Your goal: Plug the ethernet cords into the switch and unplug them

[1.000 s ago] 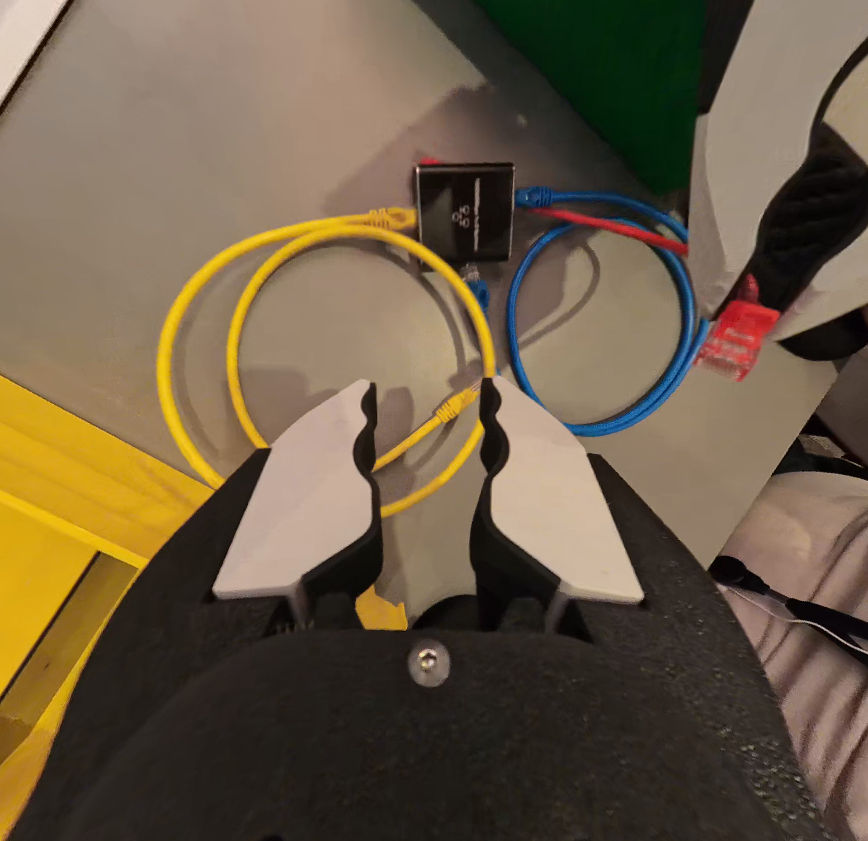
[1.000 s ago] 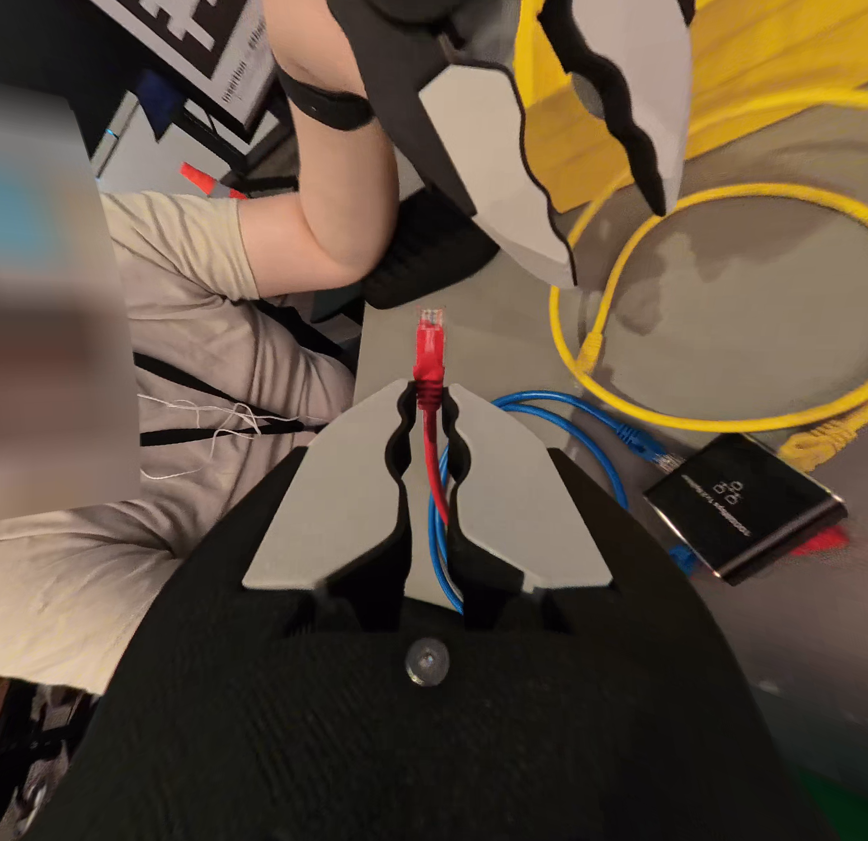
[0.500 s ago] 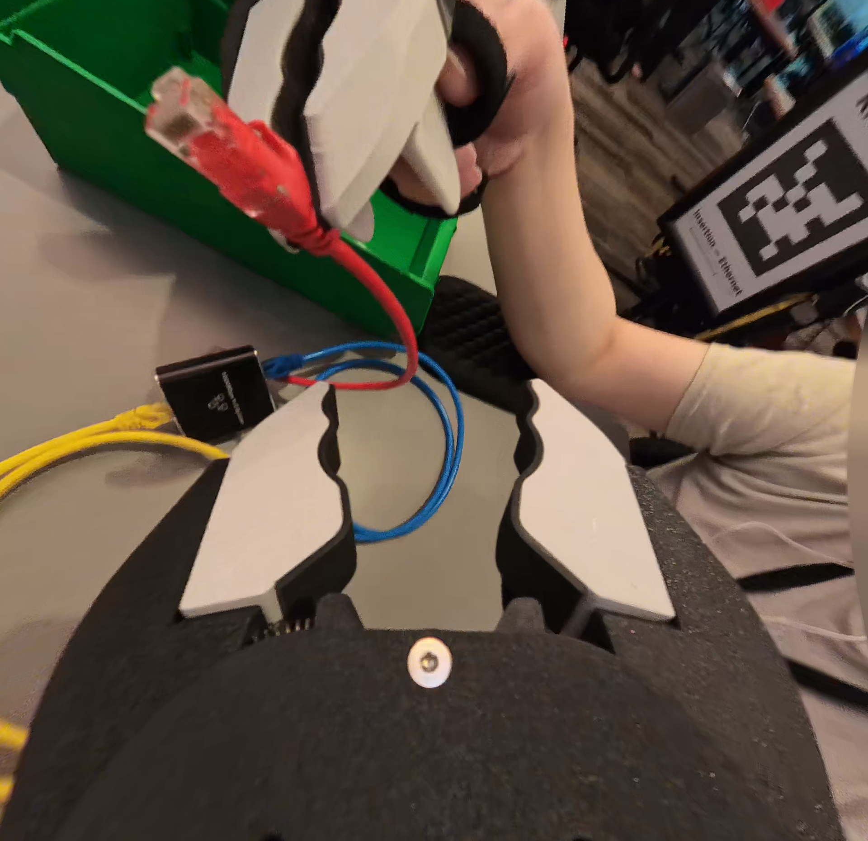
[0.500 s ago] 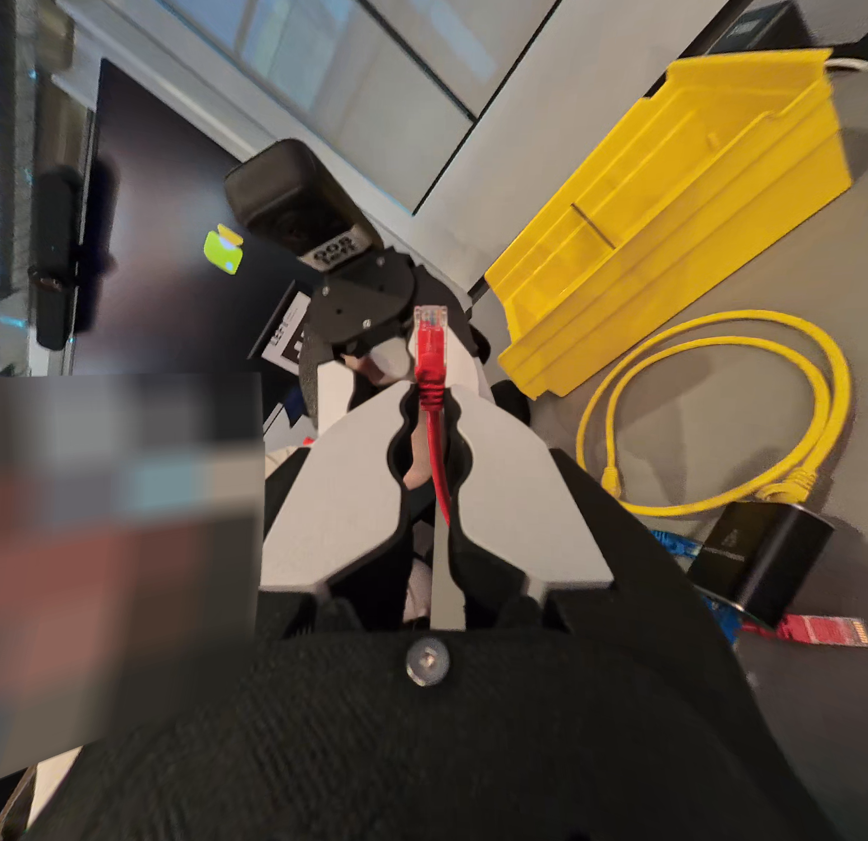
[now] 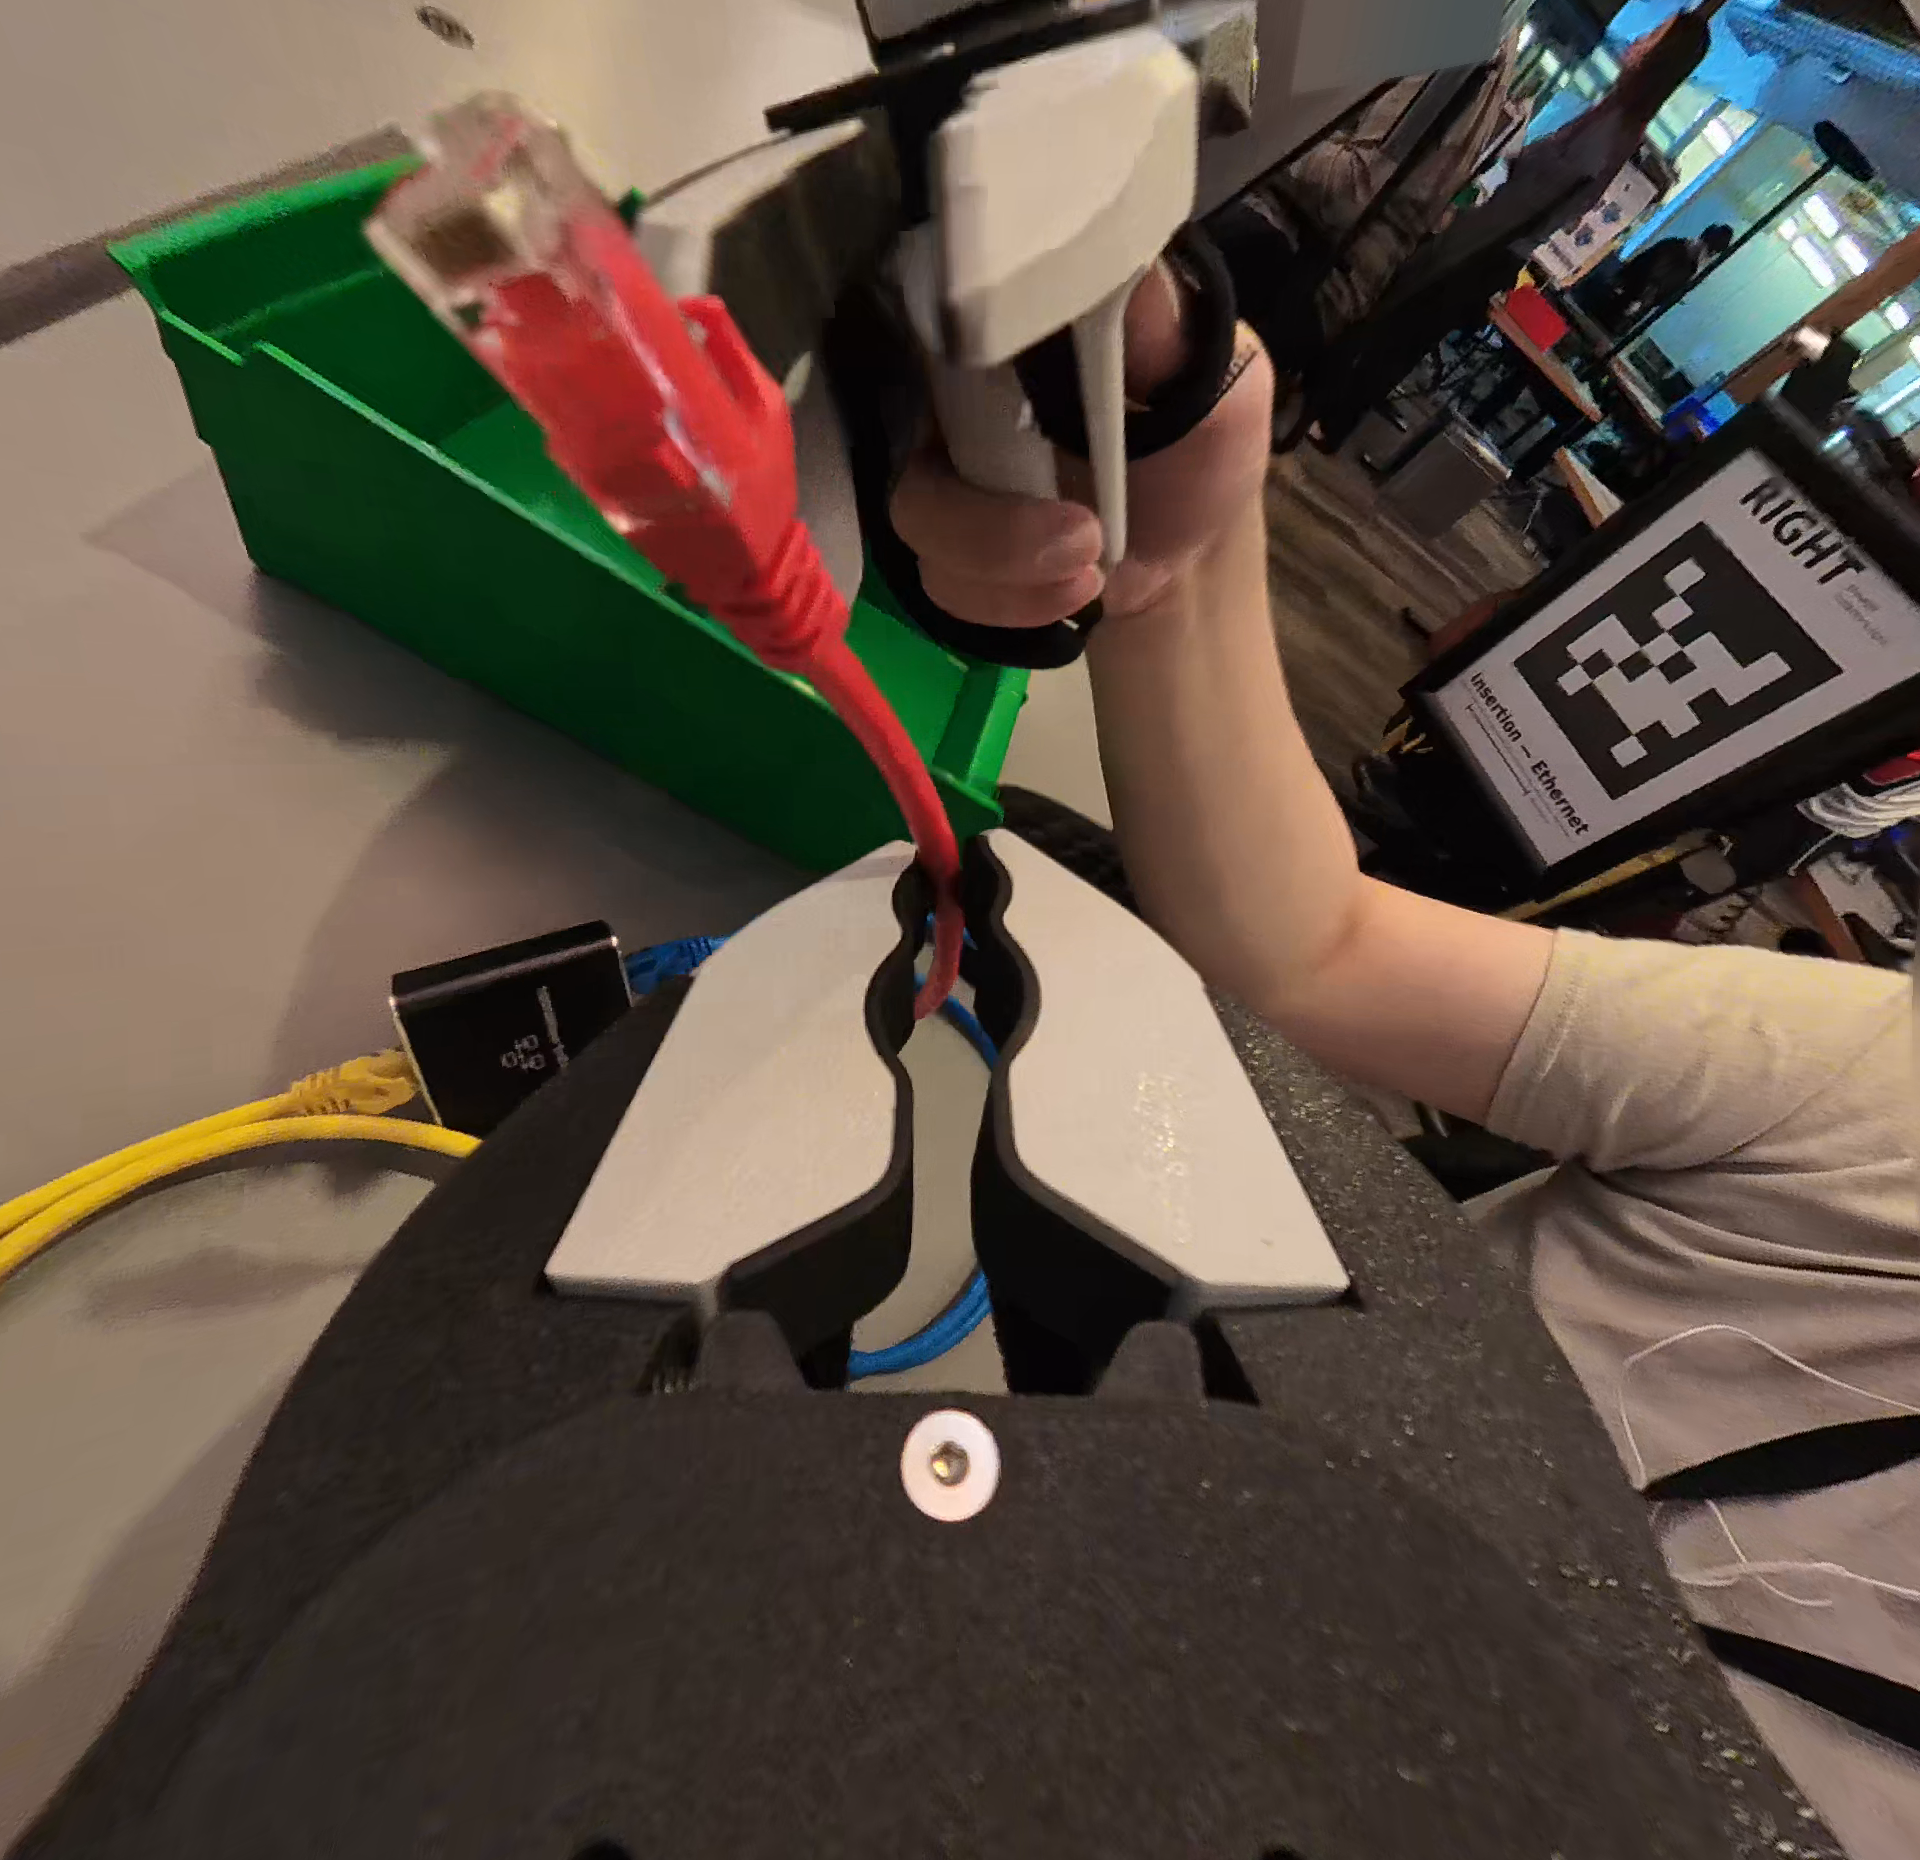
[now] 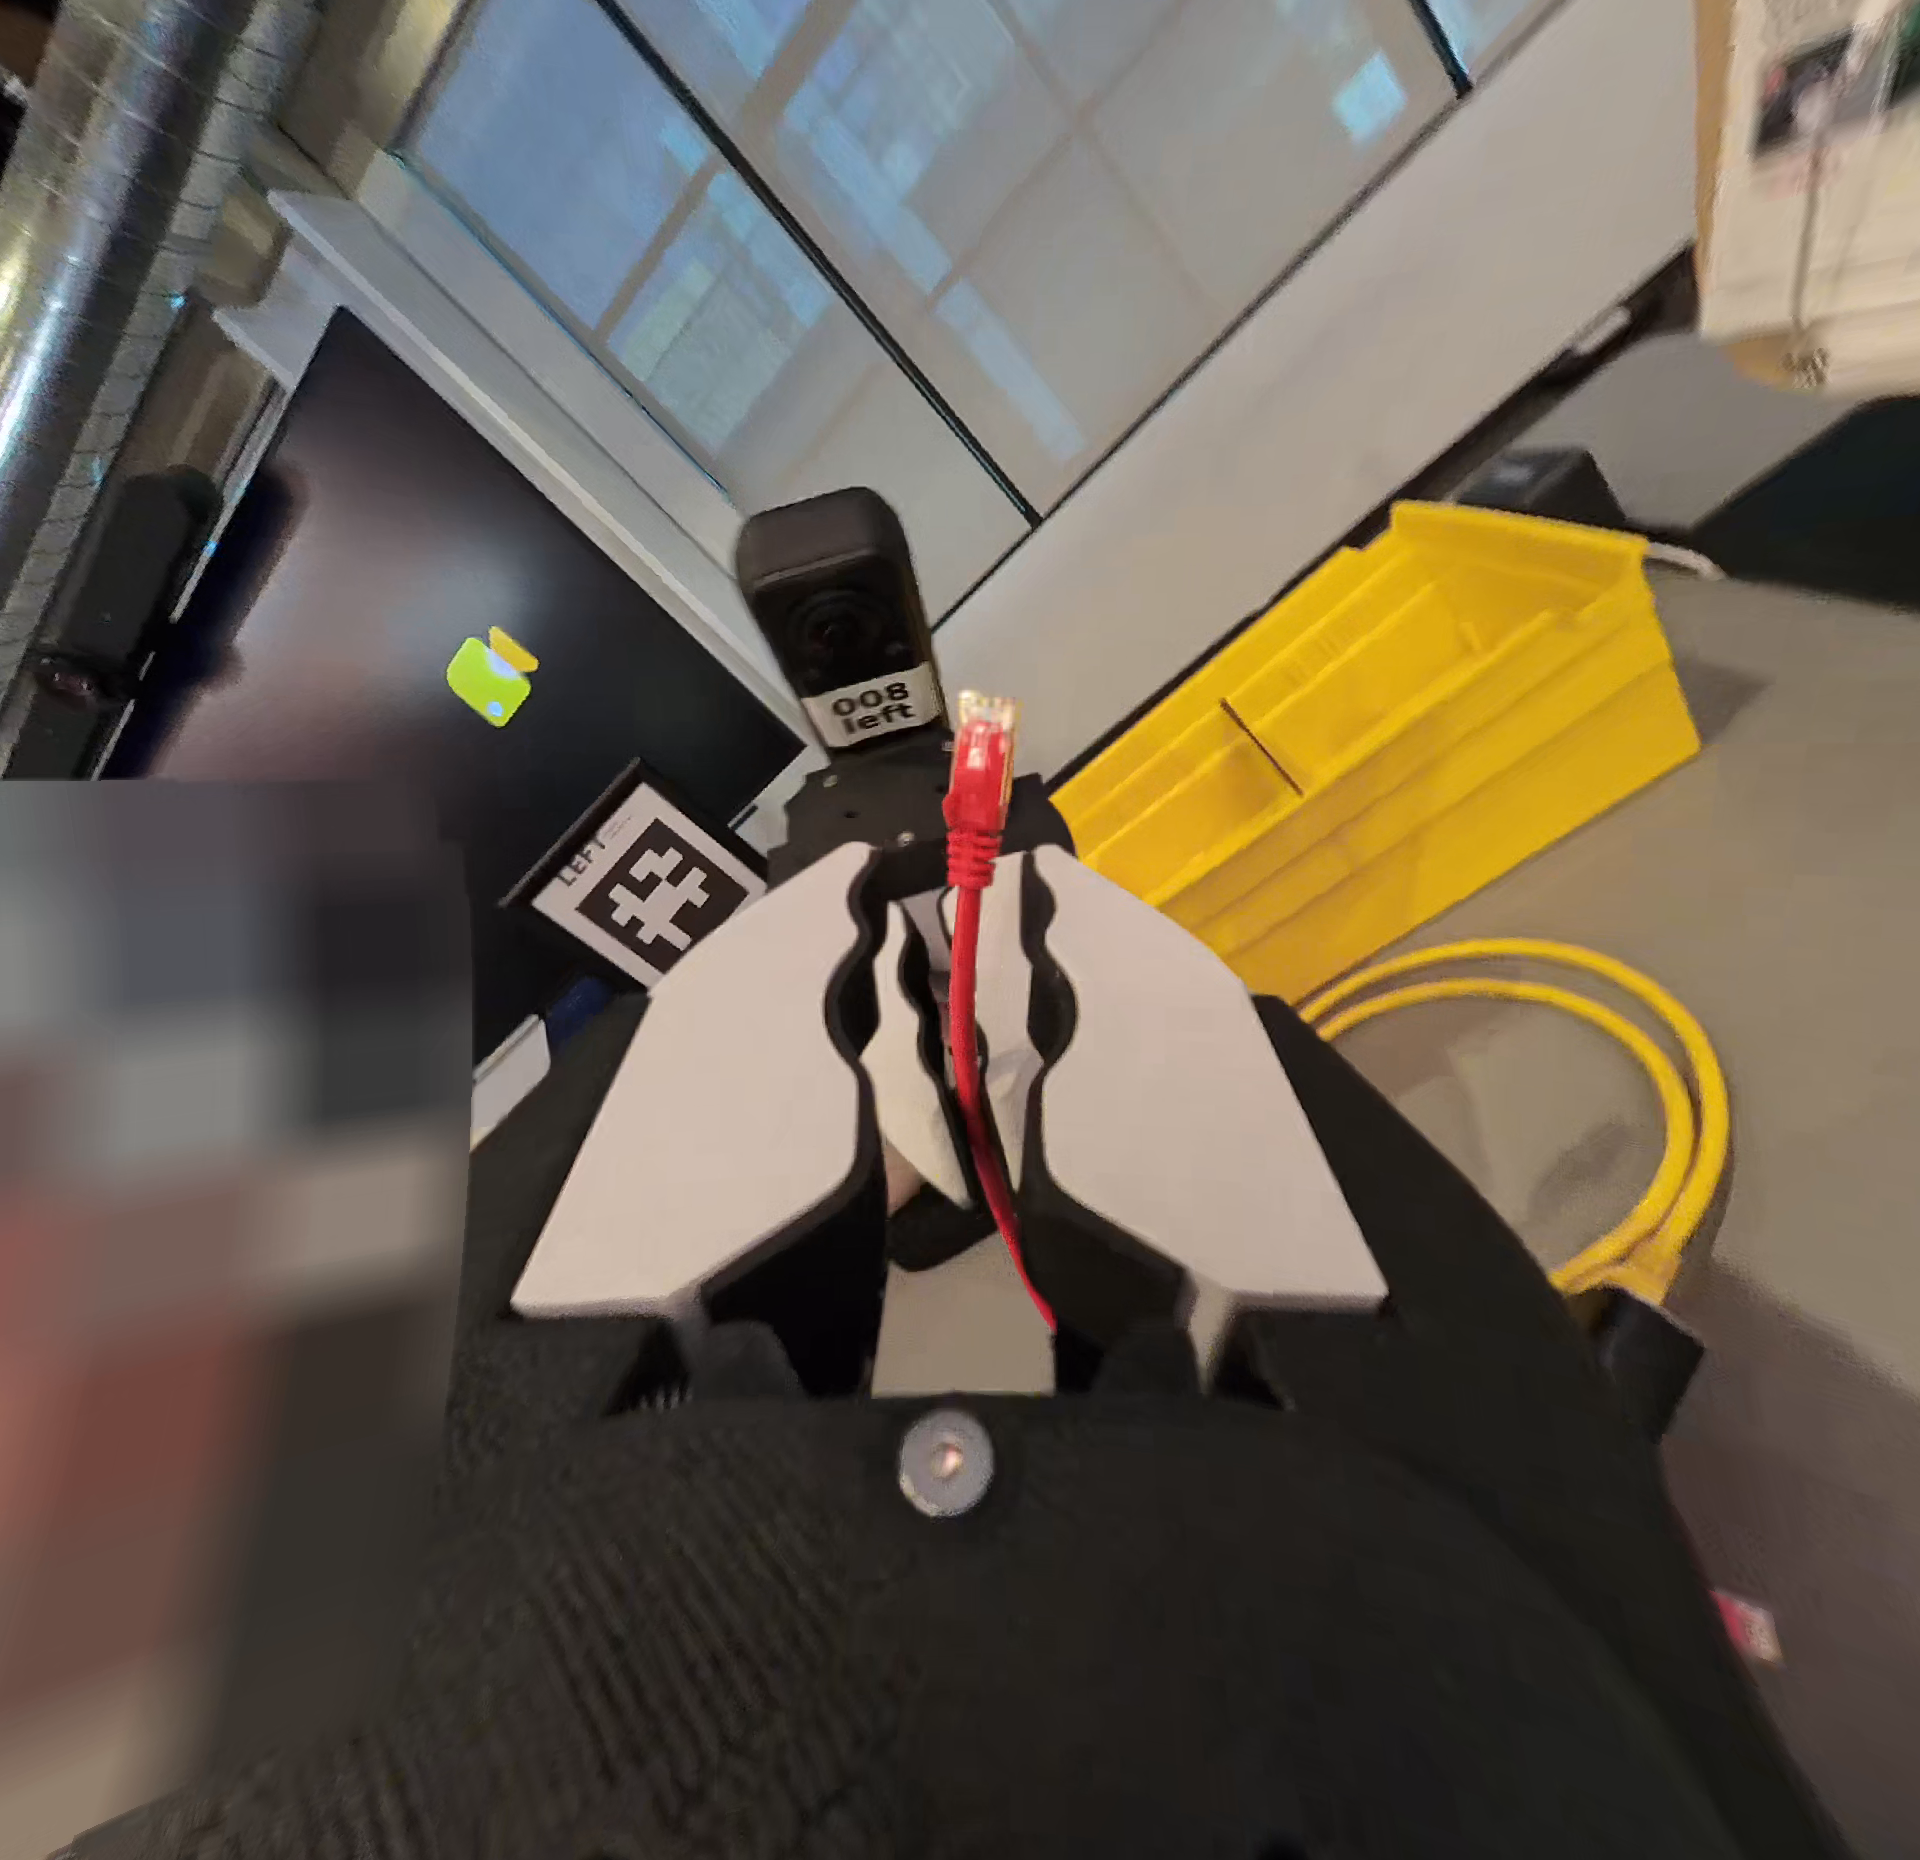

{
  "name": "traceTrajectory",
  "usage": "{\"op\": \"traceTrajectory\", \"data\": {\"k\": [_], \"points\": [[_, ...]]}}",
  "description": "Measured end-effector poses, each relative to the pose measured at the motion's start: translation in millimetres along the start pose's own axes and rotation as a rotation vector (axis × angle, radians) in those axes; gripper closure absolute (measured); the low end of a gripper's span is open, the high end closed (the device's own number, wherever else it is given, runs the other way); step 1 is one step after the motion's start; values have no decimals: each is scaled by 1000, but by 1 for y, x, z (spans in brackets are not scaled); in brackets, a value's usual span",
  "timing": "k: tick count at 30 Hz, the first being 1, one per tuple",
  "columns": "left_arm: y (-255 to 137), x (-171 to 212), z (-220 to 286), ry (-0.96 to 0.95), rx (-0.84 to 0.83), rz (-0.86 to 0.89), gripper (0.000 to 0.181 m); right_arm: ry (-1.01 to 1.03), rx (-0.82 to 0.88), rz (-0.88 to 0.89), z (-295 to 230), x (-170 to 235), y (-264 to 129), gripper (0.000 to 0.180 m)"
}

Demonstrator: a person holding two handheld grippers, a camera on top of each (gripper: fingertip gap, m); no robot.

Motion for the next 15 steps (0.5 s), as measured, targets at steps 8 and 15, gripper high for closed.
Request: {"op": "traceTrajectory", "data": {"k": [8,15], "points": [[2,10,1,-149,300,-45,176,-247,223,-279,-9,26,-10,152],[18,29,-2,-113,227,-253,176,-376,586,-725,14,67,-12,153]]}}
Point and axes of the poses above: each gripper's, where its closed fingertips meet, y out along the fingers, x out of its underside, z = x × y across the jaws, the point moved 6 cm from there along -y, back along the fingers, and after that the axes turned 12 degrees about -z, right-handed, at the moved point
